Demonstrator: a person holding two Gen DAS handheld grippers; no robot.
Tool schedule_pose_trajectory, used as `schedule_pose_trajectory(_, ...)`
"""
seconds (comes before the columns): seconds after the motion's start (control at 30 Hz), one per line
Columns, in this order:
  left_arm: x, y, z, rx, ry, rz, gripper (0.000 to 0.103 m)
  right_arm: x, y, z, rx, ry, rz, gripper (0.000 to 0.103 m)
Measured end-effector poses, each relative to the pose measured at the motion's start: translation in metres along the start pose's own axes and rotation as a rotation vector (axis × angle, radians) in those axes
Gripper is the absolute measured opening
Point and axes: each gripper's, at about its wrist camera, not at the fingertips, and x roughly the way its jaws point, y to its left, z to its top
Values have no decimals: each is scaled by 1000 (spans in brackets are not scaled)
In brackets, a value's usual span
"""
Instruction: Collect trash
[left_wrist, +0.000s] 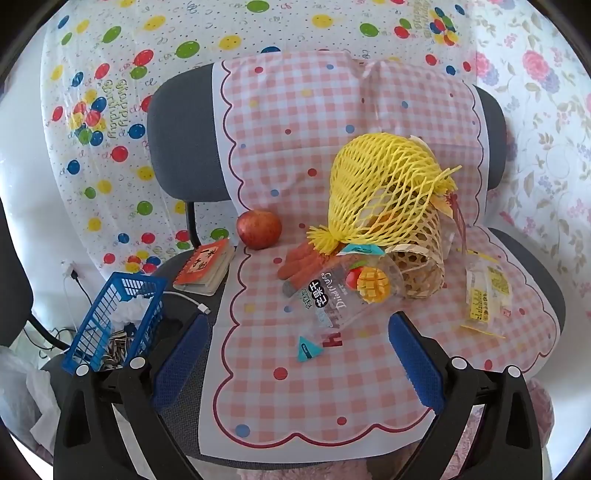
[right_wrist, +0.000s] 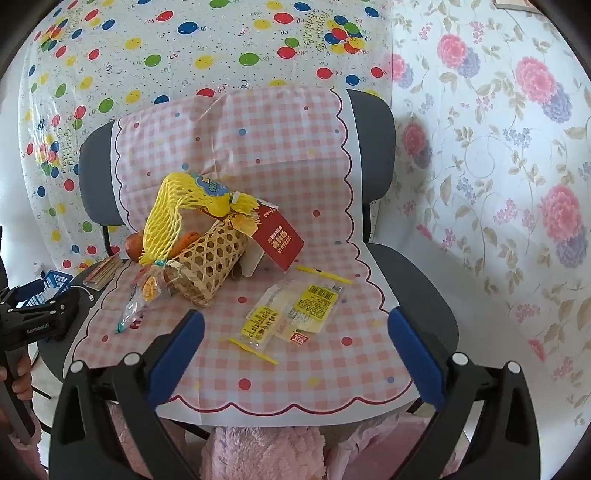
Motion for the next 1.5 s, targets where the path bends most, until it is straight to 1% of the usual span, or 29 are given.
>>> schedule_pose_trajectory(0.23,1,4,-1,-2,0,-1,96,1,-1,0,3,6,3,97)
schedule_pose_trajectory(0.7,-1,3,0,-2,0,1,96,-3,3,3,-9,-40,-2,97)
schedule_pose_trajectory(0.93,-1,3,0,-1,-2,2,96,-1,3,2,-8,-36,-1,97)
schedule_pose_trajectory(0.97,0,4,0,-1,-1,2,96,0,3,1,-7,-21,-1,97)
schedule_pose_trajectory(1.07,-1,2,0,-2,-1,3,96,1,4,2,-5,-11,-1,97)
schedule_pose_trajectory(1.5,0,3,0,-3,2,1,96,1,5,1,-9,-22,-1,97)
